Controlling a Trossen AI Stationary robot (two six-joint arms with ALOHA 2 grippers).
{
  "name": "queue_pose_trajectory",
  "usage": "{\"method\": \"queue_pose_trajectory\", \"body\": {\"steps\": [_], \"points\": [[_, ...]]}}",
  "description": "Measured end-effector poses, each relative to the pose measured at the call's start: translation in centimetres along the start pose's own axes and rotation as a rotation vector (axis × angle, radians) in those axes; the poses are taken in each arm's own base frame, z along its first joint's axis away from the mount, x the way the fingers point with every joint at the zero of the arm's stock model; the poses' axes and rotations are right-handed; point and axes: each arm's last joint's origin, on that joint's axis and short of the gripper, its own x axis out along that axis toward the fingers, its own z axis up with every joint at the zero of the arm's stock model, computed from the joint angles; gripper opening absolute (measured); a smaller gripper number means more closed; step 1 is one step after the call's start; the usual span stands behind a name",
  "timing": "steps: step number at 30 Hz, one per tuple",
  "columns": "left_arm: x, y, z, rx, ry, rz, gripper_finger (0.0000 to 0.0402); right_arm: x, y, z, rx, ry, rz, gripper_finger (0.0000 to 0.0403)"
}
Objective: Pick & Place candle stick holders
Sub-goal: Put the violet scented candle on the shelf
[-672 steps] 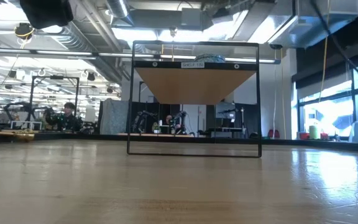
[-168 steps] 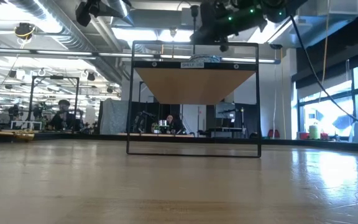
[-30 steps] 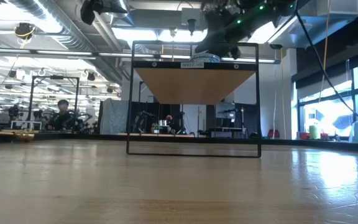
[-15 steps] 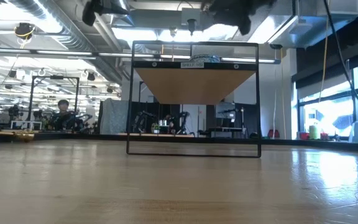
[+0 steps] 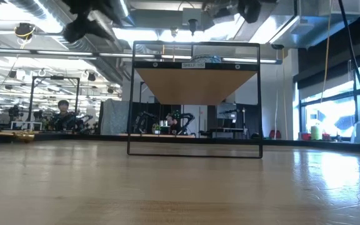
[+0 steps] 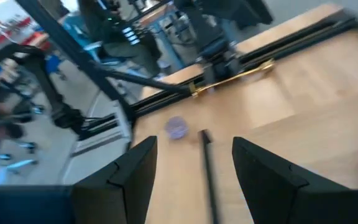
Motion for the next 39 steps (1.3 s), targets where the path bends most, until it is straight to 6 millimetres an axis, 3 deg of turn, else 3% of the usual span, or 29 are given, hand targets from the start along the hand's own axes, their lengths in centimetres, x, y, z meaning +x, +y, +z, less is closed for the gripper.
{"method": "queue_pose_trajectory", "body": {"steps": [11, 22, 30, 39], "points": [[-0.4, 0.9, -2.2, 0.087, 0.212, 0.095, 0.0190, 0.7, 4.0, -2.1, 0.137, 0.051, 0.067, 0.0213], [-1.4, -1.4, -4.9, 0.199, 0.402, -0.098, 0.0190, 0.7, 6.9, -3.3, 0.186, -0.014, 0.054, 0.0213], [-2.4, -3.8, -9.2, 0.363, 0.594, -0.202, 0.0190, 0.6, 7.8, -3.7, 0.156, -0.055, 0.023, 0.0213], [-2.3, -5.9, -15.7, 0.564, 0.825, -0.173, 0.0203, 0.5, 8.2, -4.0, 0.093, -0.103, -0.055, 0.0214]]}}
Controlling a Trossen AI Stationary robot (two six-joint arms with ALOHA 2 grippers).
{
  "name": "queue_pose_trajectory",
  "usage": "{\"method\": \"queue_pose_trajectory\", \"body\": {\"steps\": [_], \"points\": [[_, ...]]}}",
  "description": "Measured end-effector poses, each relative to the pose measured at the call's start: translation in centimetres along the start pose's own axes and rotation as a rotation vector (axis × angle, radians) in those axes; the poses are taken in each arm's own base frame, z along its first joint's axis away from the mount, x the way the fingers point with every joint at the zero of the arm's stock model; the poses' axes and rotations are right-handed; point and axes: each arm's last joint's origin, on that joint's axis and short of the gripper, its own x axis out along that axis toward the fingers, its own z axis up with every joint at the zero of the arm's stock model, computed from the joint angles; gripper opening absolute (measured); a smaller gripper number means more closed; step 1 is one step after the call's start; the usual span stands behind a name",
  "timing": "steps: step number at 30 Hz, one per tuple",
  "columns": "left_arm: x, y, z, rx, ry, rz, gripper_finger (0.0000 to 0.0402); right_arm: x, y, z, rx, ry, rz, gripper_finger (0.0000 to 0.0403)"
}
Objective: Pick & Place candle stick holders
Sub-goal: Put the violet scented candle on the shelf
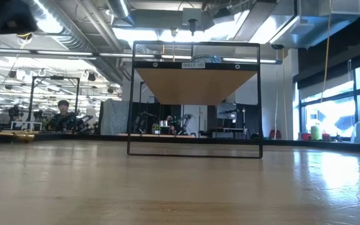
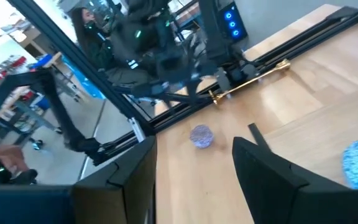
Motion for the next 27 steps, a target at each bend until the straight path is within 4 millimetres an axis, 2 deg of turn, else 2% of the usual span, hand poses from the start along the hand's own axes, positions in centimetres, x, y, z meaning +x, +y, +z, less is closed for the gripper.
{"method": "queue_pose_trajectory", "body": {"steps": [6, 11, 17, 27], "points": [[2.8, -1.4, -1.0, 0.045, 0.123, 0.053, 0.0247, 0.0, -0.2, -0.1, -0.010, -0.004, -0.031, 0.0214], [4.0, -1.7, -1.6, 0.051, 0.114, 0.154, 0.0278, 0.0, -0.3, 0.0, -0.007, -0.035, -0.077, 0.0214], [4.7, -1.5, -2.7, 0.028, 0.117, 0.300, 0.0296, 0.0, -0.4, 0.0, -0.004, -0.050, -0.094, 0.0214], [5.1, -2.3, -3.9, -0.089, 0.078, 0.325, 0.0318, 1.3, -0.5, -0.6, 0.005, -0.024, -0.117, 0.0214]]}}
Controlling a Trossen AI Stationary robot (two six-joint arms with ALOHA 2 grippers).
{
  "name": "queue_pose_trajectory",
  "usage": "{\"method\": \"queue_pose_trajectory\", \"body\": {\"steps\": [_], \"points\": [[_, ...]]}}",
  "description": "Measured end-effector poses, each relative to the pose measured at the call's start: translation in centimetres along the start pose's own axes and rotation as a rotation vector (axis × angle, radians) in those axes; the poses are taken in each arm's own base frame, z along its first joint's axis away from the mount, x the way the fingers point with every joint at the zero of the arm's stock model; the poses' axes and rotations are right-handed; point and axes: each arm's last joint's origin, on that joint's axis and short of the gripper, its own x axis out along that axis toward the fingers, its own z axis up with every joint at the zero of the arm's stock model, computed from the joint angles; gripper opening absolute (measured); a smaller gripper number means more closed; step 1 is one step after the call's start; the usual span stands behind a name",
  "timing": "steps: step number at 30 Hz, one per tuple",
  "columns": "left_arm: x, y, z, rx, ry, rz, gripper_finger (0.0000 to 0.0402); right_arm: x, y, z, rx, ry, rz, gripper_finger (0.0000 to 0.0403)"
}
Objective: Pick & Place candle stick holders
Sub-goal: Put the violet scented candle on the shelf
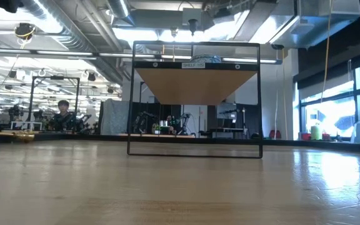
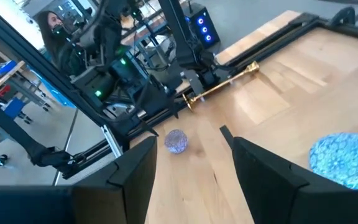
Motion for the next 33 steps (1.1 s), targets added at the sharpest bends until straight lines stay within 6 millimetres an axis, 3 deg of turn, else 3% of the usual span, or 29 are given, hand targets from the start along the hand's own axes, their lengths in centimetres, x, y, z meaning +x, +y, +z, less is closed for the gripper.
{"method": "queue_pose_trajectory", "body": {"steps": [11, 33], "points": [[-0.3, -0.1, -1.3, -0.326, -0.112, 0.034, 0.0324, 1.4, 0.6, -0.8, 0.012, 0.023, 0.049, 0.0213], [-0.2, 0.1, -0.9, -0.267, -0.035, 0.036, 0.0323, 0.5, 2.4, -2.2, -0.076, 0.105, 0.176, 0.0213]]}}
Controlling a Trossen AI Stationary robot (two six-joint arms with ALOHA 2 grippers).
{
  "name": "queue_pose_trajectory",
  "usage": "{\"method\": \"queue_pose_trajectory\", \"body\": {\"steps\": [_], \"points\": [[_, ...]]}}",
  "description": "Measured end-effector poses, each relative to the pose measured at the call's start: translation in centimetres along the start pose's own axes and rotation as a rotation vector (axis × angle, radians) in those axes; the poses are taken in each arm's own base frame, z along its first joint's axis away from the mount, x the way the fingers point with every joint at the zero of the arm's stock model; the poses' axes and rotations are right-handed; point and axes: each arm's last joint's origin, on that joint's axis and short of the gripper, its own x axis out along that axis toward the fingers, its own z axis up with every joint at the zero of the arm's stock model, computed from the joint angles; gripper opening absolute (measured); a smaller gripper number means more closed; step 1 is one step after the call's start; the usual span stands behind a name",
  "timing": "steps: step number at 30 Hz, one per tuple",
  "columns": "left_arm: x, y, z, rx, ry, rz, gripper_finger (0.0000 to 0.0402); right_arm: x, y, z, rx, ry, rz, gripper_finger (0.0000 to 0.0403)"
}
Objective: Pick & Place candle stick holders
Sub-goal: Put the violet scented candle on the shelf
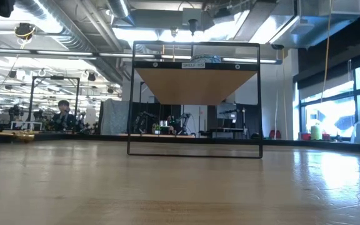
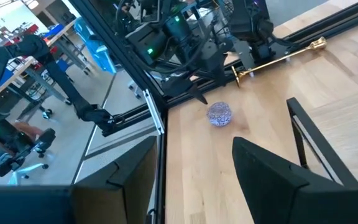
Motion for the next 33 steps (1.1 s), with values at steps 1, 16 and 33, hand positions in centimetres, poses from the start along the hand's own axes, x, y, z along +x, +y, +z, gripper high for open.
{"method": "queue_pose_trajectory", "body": {"steps": [1, 16, 33], "points": [[0.0, 0.0, 0.1, 0.000, 0.002, 0.002, 0.0323, 0.0, 0.0, 0.0, -0.001, -0.002, -0.002, 0.0213], [0.1, 1.0, 0.5, -0.042, 0.130, 0.103, 0.0322, 0.0, -0.4, 0.0, -0.022, -0.028, -0.075, 0.0213], [1.4, -0.6, 0.4, -0.093, 0.080, 0.048, 0.0322, 0.1, -1.5, 0.0, -0.070, 0.017, -0.137, 0.0213]]}}
